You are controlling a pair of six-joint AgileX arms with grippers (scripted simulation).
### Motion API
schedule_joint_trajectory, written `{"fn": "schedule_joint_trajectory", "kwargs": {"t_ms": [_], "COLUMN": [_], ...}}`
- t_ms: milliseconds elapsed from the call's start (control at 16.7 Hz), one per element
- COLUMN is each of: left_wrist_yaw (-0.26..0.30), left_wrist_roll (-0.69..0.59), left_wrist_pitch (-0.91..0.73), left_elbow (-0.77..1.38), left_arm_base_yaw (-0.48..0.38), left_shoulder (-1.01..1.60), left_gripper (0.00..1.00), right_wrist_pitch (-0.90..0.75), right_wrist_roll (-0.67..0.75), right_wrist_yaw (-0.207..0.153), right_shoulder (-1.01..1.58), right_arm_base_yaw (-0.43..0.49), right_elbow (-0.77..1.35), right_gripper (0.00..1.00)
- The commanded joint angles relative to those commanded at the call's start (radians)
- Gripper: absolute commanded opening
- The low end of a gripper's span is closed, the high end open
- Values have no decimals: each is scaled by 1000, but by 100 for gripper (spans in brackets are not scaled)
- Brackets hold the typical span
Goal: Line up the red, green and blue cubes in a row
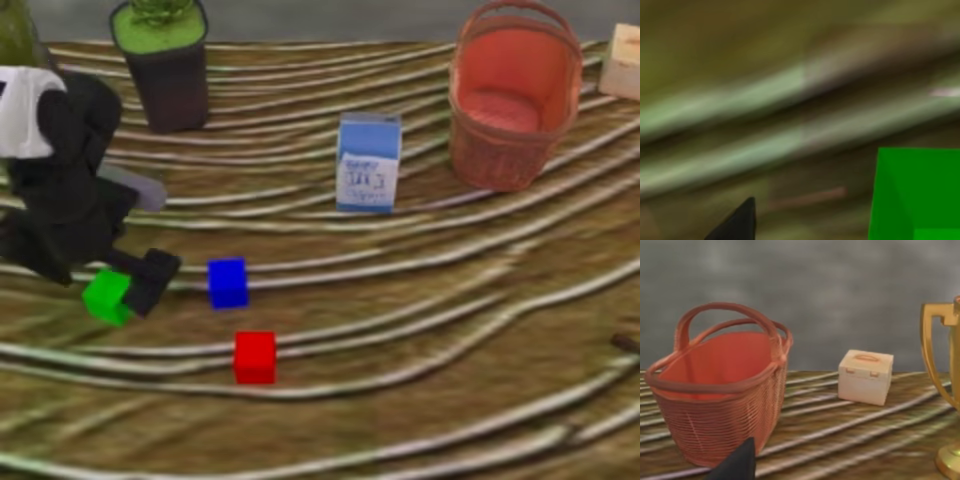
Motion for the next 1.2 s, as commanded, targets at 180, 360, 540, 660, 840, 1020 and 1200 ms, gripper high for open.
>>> {"fn": "schedule_joint_trajectory", "kwargs": {"t_ms": [180,360,540,660,840,1020,1200], "left_wrist_yaw": [0,0,0,0,0,0,0], "left_wrist_roll": [0,0,0,0,0,0,0], "left_wrist_pitch": [48,48,48,48,48,48,48], "left_elbow": [-28,-28,-28,-28,-28,-28,-28], "left_arm_base_yaw": [0,0,0,0,0,0,0], "left_shoulder": [21,21,21,21,21,21,21], "left_gripper": [100,100,77,62,40,17,0], "right_wrist_pitch": [0,0,0,0,0,0,0], "right_wrist_roll": [0,0,0,0,0,0,0], "right_wrist_yaw": [0,0,0,0,0,0,0], "right_shoulder": [0,0,0,0,0,0,0], "right_arm_base_yaw": [0,0,0,0,0,0,0], "right_elbow": [0,0,0,0,0,0,0], "right_gripper": [100,100,100,100,100,100,100]}}
